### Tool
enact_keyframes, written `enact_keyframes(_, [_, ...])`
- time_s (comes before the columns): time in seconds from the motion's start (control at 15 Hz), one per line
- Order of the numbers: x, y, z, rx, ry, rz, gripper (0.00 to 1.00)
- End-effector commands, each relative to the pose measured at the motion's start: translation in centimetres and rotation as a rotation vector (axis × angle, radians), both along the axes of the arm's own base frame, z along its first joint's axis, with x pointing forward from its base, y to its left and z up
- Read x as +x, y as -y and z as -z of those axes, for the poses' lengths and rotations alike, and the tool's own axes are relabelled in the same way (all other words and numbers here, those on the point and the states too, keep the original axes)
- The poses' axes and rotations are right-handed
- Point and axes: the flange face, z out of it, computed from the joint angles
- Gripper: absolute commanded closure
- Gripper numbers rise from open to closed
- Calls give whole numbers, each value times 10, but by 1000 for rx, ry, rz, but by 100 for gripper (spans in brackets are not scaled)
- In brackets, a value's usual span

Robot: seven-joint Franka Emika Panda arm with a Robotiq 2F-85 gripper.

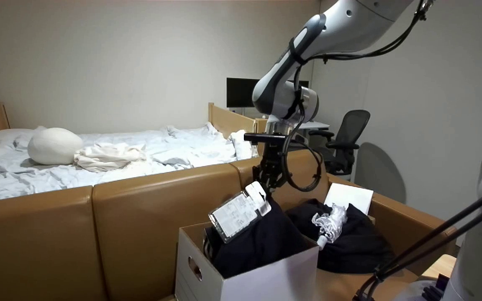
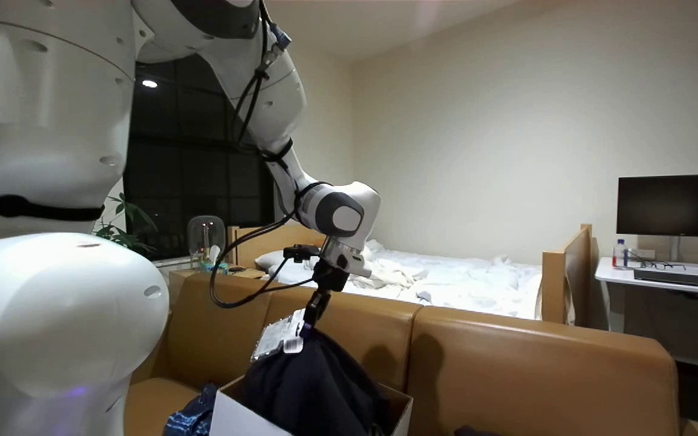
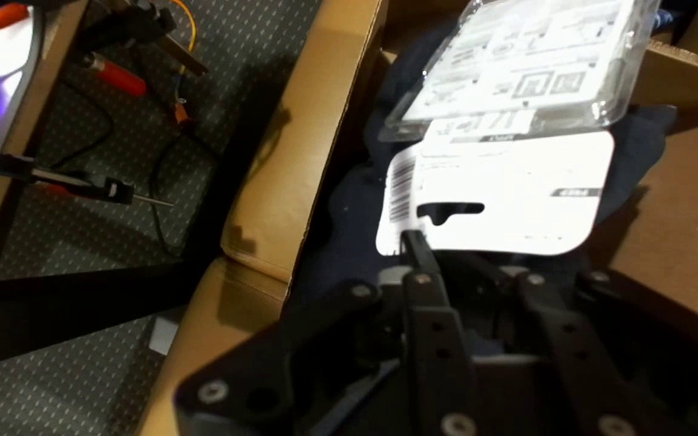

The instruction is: Take the umbrella and the jacket out of the box

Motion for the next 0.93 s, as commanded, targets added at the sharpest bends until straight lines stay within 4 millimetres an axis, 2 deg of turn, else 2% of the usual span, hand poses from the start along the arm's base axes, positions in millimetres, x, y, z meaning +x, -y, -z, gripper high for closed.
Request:
enact_keyframes(0.0, [-13,4,-39,25,8,-6,98])
enact_keyframes(0.2, [-23,-1,-56,24,19,-31,98])
enact_keyframes(0.27, [-28,-2,-55,24,12,-61,98])
enact_keyframes(0.33, [-9,-2,-42,20,12,-31,98])
enact_keyframes(0.4, [-10,-3,-44,20,13,-33,94])
enact_keyframes(0.67, [-10,-3,-36,19,-1,-33,94])
enact_keyframes(0.73, [-10,-3,-35,19,-3,-33,98])
enact_keyframes(0.8, [-7,1,-49,20,48,-11,98])
enact_keyframes(0.87, [-5,10,-71,22,120,30,98])
